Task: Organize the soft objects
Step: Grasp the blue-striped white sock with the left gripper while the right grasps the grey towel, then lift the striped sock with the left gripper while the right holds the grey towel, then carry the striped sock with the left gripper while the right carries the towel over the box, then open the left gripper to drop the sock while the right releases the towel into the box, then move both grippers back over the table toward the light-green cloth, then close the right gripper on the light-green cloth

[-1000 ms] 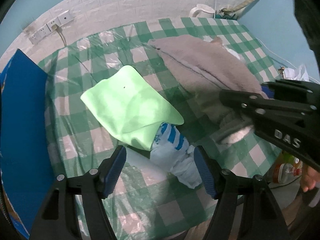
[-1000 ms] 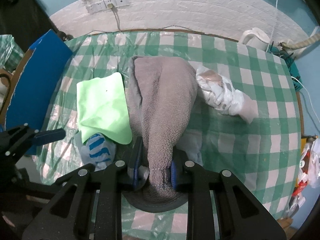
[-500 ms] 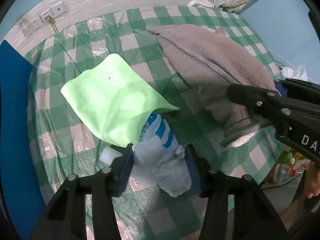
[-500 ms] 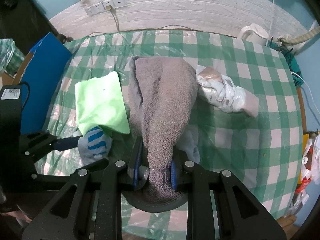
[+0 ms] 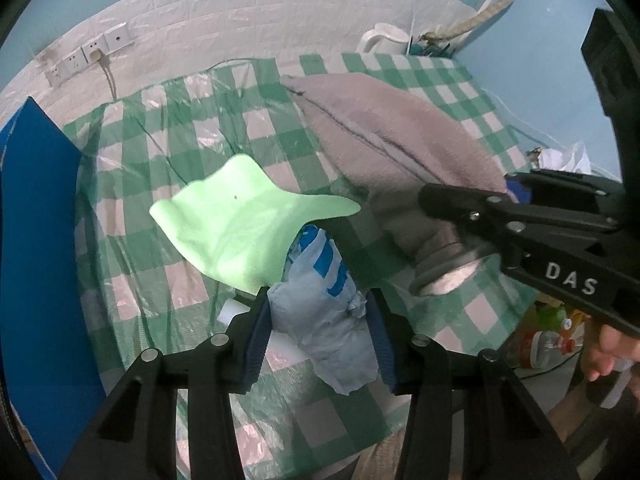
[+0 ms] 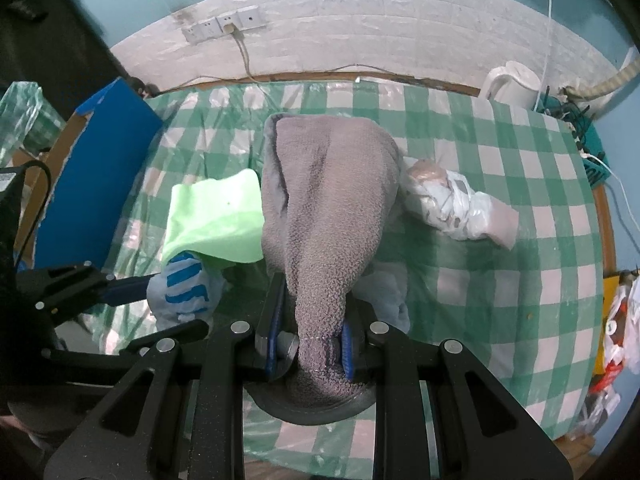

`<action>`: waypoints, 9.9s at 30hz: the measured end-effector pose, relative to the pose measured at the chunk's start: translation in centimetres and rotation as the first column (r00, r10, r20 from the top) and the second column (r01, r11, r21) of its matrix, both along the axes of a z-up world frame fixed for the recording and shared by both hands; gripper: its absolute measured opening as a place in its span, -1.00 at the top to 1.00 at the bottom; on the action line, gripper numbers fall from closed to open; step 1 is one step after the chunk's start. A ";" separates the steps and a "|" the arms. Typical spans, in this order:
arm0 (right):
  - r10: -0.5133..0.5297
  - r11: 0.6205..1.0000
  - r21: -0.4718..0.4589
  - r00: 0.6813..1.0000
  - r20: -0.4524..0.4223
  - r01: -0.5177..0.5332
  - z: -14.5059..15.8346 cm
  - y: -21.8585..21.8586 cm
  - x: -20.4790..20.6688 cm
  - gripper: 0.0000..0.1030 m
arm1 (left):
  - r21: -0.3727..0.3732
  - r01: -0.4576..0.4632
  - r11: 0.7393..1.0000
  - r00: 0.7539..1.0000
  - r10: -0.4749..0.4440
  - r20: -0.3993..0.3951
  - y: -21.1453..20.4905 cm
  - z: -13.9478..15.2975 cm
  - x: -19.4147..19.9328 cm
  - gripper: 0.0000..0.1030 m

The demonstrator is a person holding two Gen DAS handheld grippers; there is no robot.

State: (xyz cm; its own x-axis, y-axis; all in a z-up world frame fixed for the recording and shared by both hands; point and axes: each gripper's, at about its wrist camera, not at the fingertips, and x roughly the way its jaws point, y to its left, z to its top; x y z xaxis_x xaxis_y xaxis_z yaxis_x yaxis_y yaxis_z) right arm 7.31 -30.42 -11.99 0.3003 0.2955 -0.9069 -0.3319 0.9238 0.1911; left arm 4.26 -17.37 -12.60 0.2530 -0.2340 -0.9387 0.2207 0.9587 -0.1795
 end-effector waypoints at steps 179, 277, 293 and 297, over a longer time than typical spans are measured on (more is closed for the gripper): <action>0.396 0.917 0.017 0.915 0.078 -0.399 9.0 30.7 -1.7 0.57 | 0.061 -0.414 0.908 0.885 0.386 0.260 27.5 8.6 -5.7 0.33; 0.138 0.990 0.006 0.990 -0.017 -0.138 0.7 11.4 1.2 -0.26 | 0.171 -0.160 0.972 0.985 0.147 0.089 10.9 2.5 -1.4 -0.05; 0.192 0.980 -0.028 0.977 -0.094 -0.195 -3.2 13.1 0.9 -0.26 | 0.190 -0.160 0.969 0.987 0.161 0.013 10.8 -1.2 -1.1 -0.06; 0.202 0.978 -0.034 0.974 -0.107 -0.207 -4.0 13.5 1.0 -0.26 | 0.193 -0.161 0.968 0.986 0.164 -0.001 11.3 -1.7 -1.2 -0.06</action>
State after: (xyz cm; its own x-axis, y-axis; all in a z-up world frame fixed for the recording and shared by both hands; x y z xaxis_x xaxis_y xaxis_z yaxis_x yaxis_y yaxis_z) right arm 8.31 -16.89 -15.96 0.1428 0.2996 -0.9433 -0.4954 0.8467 0.1939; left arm 3.05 -6.07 -14.26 0.2564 -0.0060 -0.9665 0.0578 0.9983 0.0091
